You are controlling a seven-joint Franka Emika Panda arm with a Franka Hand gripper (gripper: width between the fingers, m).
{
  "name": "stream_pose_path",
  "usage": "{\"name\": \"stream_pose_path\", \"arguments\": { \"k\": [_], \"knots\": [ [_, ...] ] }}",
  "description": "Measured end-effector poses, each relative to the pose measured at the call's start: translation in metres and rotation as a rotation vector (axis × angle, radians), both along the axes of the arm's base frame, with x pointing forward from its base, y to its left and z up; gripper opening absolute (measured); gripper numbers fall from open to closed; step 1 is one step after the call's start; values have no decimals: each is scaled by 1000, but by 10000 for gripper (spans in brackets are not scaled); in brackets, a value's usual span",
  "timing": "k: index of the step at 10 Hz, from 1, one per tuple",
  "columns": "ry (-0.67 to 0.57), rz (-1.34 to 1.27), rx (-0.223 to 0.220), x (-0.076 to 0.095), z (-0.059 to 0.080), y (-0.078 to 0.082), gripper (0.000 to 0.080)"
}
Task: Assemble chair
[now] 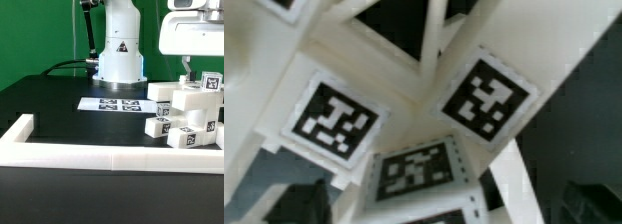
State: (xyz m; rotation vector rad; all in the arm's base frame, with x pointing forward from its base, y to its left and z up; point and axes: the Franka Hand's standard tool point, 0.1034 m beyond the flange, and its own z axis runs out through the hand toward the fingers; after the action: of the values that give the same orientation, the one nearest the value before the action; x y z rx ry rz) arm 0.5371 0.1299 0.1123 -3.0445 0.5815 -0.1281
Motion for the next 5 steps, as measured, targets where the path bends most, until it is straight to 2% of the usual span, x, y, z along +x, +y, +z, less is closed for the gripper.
{"name": "stream_pose_path", "arguments": {
  "k": [3, 5],
  "knots": [
    [-3, 133, -18, 0, 0, -1, 648],
    [-3, 131, -17, 0, 0, -2, 375]
  ]
}}
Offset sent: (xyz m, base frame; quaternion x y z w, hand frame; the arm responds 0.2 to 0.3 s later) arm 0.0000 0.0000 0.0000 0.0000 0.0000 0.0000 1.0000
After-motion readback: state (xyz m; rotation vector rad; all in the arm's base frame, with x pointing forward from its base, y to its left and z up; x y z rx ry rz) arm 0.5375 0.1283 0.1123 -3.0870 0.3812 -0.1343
